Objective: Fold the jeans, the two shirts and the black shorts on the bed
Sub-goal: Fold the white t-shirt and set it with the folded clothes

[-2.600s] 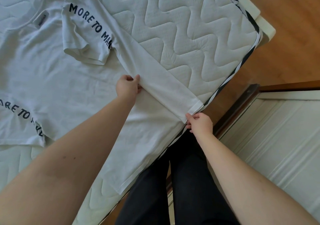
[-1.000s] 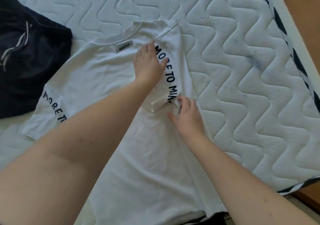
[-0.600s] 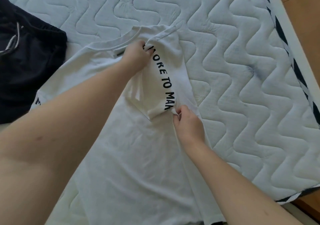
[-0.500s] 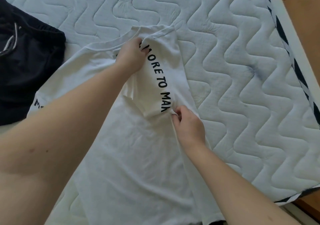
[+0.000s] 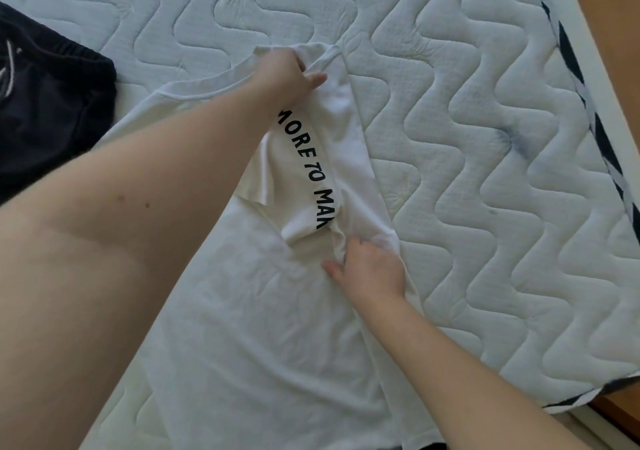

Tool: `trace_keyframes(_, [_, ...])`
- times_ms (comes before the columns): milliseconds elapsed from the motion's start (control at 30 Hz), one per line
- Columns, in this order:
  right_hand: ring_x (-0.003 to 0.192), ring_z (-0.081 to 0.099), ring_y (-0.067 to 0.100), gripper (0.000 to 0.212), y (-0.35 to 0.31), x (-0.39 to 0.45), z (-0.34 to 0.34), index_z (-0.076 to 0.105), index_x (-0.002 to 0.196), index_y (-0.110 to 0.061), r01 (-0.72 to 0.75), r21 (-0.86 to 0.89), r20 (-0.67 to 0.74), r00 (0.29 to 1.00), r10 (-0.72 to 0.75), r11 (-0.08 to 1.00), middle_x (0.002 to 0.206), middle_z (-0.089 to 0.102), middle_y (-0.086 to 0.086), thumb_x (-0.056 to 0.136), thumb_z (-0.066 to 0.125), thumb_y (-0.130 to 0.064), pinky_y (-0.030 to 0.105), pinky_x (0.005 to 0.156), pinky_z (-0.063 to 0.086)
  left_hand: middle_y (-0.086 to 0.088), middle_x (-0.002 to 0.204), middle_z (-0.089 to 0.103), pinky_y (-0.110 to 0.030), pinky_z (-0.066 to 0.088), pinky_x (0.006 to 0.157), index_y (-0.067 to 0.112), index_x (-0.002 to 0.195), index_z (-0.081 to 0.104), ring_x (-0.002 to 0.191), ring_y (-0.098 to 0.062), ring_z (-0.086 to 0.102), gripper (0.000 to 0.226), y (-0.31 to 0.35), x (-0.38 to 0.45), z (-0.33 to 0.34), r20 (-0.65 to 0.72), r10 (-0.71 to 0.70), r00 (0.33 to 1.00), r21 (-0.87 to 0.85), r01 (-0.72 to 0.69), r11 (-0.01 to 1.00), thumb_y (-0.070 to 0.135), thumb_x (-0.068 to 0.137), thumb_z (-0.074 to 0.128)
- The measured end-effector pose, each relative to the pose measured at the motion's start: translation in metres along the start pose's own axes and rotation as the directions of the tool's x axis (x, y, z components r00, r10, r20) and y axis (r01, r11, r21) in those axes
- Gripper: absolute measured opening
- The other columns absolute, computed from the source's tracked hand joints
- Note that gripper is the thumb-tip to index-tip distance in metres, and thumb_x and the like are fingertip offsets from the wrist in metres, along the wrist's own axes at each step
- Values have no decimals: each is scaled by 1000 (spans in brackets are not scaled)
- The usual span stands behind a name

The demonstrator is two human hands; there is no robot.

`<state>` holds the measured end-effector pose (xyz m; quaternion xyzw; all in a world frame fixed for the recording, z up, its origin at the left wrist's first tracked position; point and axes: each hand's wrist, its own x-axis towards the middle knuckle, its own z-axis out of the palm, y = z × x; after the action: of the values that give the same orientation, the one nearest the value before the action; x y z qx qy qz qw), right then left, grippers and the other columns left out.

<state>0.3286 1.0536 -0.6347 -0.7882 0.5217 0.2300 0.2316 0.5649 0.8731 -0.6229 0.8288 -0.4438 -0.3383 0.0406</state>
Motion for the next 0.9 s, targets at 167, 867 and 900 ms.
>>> trace_keyframes(167, [102,64,26,36,3,2,-2,61,110,-17,34,82,109,993,-43,996,109,67,7,100,46,-47,30,67,34,-7,113,65,-25,32,76,12,120,63,118,-25,54,32,7,7,-2,-72,9,997,-11,-9,1000,33,100,50])
trace_keyframes(867, [112,59,25,57,17,16,-29,63,119,-17,97,-23,303,949,-86,995,120,61,8,93,44,-63,31,83,47,-9,134,59,-29,38,97,16,138,55,123,-30,53,49,28,37,2,81,-76,994,-61,81,995,47,103,39])
trace_keyframes(900, [112,59,24,58,16,17,-28,63,119,-16,103,-26,313,946,-90,994,119,62,8,93,45,-64,30,83,47,-8,133,59,-28,37,94,18,139,54,123,-30,53,48,26,39,4,76,-77,994,-73,82,994,46,104,38])
